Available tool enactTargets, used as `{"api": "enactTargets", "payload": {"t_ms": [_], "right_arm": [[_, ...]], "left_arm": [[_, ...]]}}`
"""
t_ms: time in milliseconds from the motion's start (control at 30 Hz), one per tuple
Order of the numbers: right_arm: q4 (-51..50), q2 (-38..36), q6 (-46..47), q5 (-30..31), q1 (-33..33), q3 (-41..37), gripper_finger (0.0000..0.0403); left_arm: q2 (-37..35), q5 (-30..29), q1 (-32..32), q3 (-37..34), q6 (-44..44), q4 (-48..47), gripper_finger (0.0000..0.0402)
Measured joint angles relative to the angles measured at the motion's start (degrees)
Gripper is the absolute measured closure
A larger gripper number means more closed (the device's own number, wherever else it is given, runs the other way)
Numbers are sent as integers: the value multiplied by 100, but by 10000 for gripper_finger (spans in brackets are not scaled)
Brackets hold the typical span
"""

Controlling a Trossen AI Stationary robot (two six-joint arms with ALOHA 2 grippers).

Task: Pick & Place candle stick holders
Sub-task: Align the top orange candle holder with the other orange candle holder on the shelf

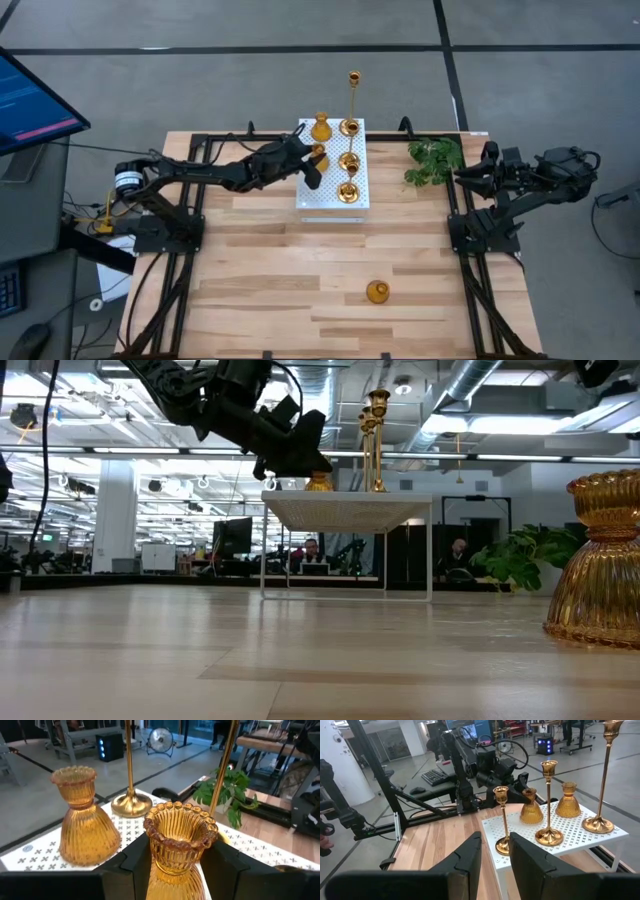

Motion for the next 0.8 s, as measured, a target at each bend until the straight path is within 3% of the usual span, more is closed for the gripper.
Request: {"api": "enactTargets", "payload": {"t_ms": [500, 800], "right_arm": [[7, 0, 4, 0, -2, 0, 312], [7, 2, 4, -13, -2, 0, 312]], "left_arm": [[366, -1, 0, 212, 17, 84, 255], [348, -66, -2, 193, 22, 2, 196]]}}
